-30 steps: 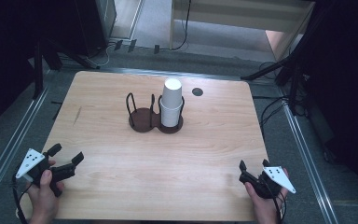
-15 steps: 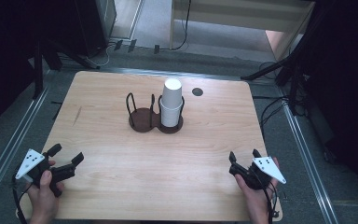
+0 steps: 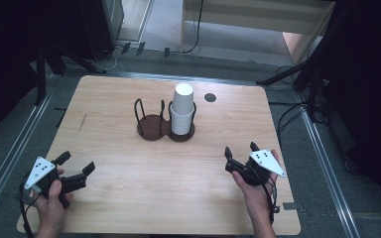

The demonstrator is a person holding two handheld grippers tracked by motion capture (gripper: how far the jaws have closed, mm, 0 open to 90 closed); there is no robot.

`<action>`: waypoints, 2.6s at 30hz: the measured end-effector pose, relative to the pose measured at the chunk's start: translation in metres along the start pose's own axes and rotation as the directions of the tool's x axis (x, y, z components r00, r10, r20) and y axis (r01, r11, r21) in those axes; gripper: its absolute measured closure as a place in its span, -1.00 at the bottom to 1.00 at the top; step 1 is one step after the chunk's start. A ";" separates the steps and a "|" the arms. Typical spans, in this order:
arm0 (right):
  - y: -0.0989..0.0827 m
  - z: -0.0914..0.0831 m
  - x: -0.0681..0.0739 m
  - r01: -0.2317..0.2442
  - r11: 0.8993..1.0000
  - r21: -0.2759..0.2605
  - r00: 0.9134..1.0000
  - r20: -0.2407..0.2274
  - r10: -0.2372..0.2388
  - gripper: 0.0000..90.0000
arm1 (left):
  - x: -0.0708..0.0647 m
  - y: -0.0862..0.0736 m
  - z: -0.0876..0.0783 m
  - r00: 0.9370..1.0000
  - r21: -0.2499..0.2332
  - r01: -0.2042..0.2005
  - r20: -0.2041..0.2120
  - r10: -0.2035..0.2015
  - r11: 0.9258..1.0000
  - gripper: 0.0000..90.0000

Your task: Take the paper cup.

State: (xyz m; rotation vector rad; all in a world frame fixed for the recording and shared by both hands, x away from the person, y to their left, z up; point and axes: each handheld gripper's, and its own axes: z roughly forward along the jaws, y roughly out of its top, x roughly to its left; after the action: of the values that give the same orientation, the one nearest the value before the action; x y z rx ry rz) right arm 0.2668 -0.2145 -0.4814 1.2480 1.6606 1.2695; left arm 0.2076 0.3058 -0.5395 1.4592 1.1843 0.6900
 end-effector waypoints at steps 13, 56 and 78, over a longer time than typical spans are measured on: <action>0.023 0.017 0.021 0.004 1.000 -0.011 0.999 -0.053 -0.004 -0.76 | -0.062 0.013 0.049 0.988 0.022 -0.100 0.124 0.096 0.995 -0.98; 0.084 0.096 0.072 0.048 0.999 0.009 0.985 -0.168 -0.046 -0.66 | -0.189 0.028 0.204 0.999 0.004 -0.049 0.017 0.049 0.999 -0.65; 0.097 0.136 0.094 0.079 0.996 0.048 0.976 -0.208 -0.068 -0.63 | -0.191 0.038 0.219 0.999 -0.058 -0.043 0.006 0.044 0.997 -0.52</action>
State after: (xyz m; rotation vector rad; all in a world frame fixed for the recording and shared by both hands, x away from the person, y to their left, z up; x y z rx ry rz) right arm 0.3899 -0.0791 -0.4243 1.1065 1.8832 1.3525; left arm 0.3510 0.0508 -0.5234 1.4415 1.1204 0.7423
